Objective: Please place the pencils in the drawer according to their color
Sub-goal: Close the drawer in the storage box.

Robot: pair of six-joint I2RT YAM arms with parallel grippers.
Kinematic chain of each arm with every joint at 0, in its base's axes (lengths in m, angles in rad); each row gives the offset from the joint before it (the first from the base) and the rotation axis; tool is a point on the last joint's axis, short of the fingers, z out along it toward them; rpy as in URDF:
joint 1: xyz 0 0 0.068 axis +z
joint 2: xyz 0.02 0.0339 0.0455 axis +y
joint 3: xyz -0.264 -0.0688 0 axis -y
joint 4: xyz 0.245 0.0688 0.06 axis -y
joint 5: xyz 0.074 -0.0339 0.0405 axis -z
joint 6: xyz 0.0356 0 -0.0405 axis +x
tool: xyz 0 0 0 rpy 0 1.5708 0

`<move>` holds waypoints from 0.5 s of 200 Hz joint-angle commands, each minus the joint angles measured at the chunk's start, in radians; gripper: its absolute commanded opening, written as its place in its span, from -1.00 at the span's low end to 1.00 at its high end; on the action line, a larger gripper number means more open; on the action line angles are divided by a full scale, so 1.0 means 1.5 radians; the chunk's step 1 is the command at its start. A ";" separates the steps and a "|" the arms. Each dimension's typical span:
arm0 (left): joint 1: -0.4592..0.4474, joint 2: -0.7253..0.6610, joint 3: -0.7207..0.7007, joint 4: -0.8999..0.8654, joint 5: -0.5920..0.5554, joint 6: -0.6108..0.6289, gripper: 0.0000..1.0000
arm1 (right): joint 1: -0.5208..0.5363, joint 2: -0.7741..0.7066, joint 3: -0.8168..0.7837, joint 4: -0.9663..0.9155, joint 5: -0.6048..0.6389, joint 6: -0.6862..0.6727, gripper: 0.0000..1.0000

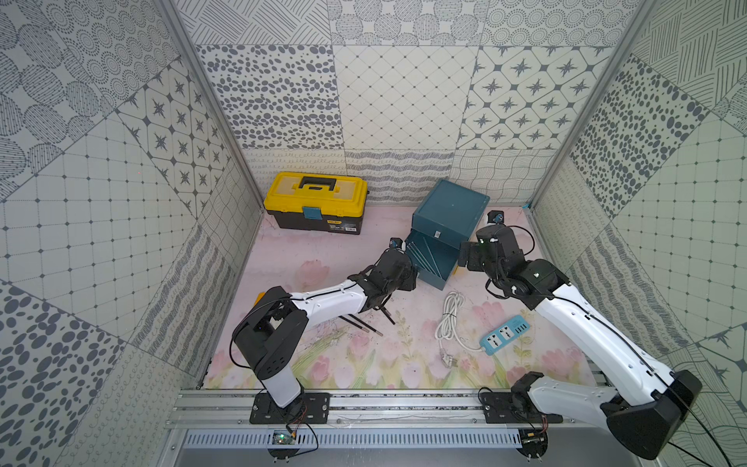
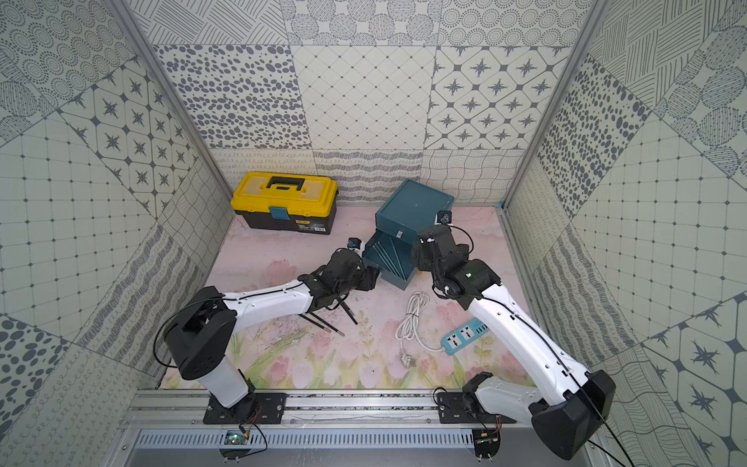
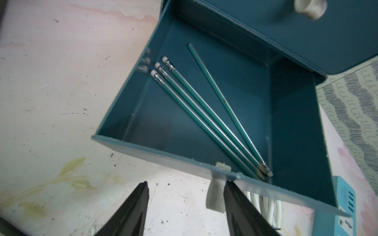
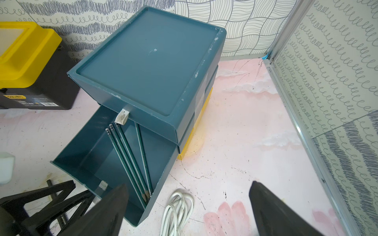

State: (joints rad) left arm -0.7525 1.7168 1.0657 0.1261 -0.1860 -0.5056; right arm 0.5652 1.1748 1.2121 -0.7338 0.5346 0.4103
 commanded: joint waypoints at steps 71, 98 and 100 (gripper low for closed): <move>-0.003 0.090 0.098 0.095 -0.001 0.000 -0.03 | -0.005 -0.031 -0.017 0.029 -0.017 0.012 0.97; -0.002 0.122 0.129 0.107 0.000 -0.009 -0.09 | -0.005 -0.040 -0.018 0.029 -0.018 0.013 0.97; -0.002 0.125 0.132 0.108 -0.001 -0.010 -0.09 | -0.005 -0.041 -0.019 0.029 -0.018 0.013 0.97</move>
State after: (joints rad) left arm -0.7563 1.8526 1.2041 0.1829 -0.1864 -0.5064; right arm 0.5606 1.1503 1.1904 -0.7277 0.5129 0.4129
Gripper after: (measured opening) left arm 0.469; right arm 0.986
